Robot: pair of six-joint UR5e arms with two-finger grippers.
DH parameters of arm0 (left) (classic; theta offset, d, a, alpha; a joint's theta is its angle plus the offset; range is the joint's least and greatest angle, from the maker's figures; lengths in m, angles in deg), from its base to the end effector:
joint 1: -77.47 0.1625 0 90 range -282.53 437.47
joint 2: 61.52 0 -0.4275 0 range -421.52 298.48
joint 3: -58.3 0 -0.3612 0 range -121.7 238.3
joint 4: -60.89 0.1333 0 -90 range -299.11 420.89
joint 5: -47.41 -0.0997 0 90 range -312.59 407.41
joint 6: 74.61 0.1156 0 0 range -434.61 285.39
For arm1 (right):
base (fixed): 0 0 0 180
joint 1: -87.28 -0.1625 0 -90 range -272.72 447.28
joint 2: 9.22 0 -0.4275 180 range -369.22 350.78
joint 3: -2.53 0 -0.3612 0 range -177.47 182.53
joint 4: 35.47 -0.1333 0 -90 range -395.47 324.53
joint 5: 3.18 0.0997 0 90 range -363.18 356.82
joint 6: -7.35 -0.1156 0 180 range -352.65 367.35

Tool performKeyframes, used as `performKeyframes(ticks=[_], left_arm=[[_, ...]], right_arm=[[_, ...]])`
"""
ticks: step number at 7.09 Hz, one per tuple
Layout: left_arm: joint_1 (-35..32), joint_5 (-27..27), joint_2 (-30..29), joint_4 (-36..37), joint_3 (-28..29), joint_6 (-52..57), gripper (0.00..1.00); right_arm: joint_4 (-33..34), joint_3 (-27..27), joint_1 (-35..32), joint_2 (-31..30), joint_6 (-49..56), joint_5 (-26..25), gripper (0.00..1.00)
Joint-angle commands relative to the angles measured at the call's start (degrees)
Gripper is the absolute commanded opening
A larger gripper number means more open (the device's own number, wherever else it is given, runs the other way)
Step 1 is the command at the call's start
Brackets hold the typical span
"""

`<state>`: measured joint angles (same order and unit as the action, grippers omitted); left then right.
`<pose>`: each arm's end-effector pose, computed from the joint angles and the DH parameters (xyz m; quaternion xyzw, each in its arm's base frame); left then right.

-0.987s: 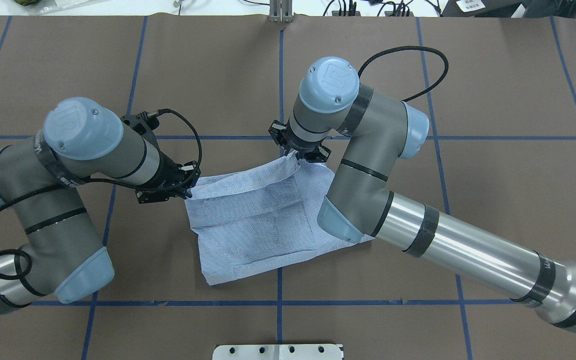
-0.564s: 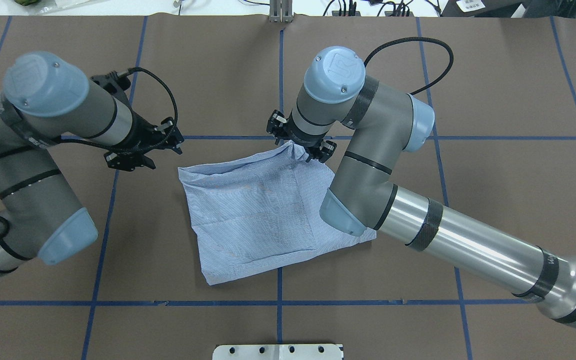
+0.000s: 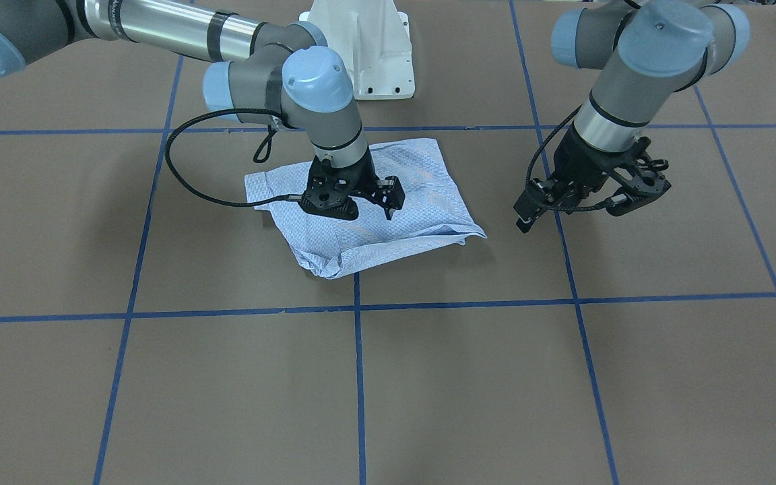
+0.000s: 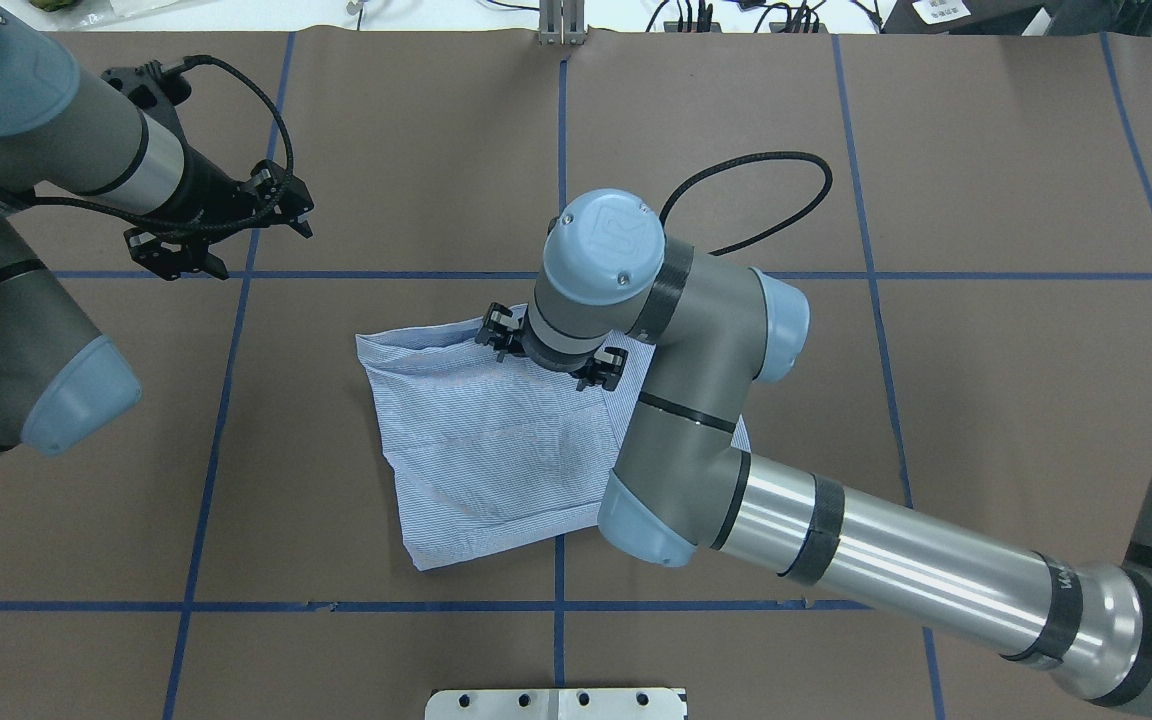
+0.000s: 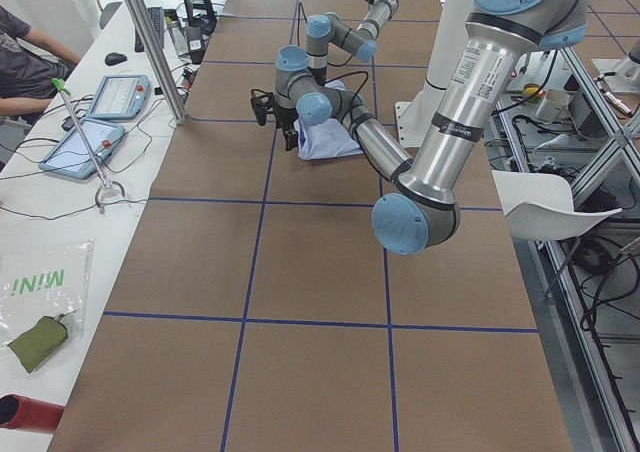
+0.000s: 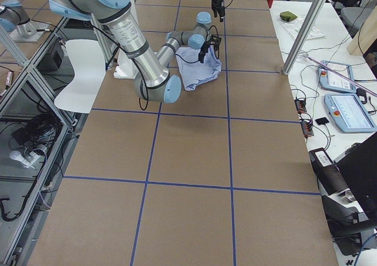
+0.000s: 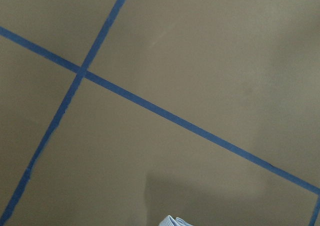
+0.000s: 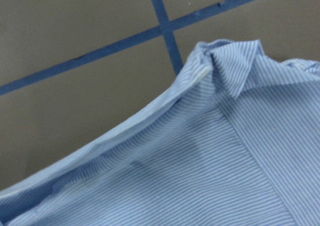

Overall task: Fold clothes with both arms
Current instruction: 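Release the left gripper and raise it while the right gripper presses the fold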

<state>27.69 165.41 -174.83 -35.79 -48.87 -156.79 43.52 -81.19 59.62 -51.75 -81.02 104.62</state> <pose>0.3184 -0.4989 0.3169 -0.0073 0.4470 -0.2280 0.8650 -0.6055 -0.4279 0.2023 -0.0245 -0.4556 0.1335 0.8798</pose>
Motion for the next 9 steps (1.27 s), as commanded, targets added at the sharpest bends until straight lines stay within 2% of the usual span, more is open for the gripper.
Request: performKeyframes(ticks=[1, 2, 3, 4, 5, 7, 8, 9], left_arm=[[-0.58, 0.04, 0.55, 0.0, 0.12, 0.78, 0.99], [-0.58, 0.04, 0.55, 0.0, 0.21, 0.78, 0.99], [-0.58, 0.04, 0.63, 0.0, 0.29, 0.78, 0.99], [-0.58, 0.04, 0.63, 0.0, 0.29, 0.7, 0.99], [-0.58, 0.04, 0.72, -0.09, 0.29, 0.7, 0.99], [-0.93, 0.13, 0.63, -0.09, 0.29, 0.87, 0.99], [-2.15, 0.21, 0.63, -0.17, 0.12, 4.0, 0.99], [-3.29, 0.04, 0.72, -0.17, 0.29, 10.04, 0.99]], right_arm=[[-0.06, 7.13, 1.3, 3.83, 9.05, -4.07, 1.0], [-0.33, 11.26, 0.51, 6.12, 14.48, -7.31, 1.0], [-0.68, 16.7, -1.24, 9.27, 18.88, -8.47, 1.0], [-1.72, 19.71, -3.08, 11.48, 22.84, -9.88, 1.0], [-6.78, 21.91, -4.49, 11.5, 26.02, -11.37, 1.0], [-8.41, 22.64, -6.25, 12.99, 27.44, -11.91, 1.0], [-6.59, 20.81, -7.66, 13.17, 27.8, -10.26, 1.0], [-0.83, 16.88, -10.89, 12.48, 29.46, -5.28, 1.0]])
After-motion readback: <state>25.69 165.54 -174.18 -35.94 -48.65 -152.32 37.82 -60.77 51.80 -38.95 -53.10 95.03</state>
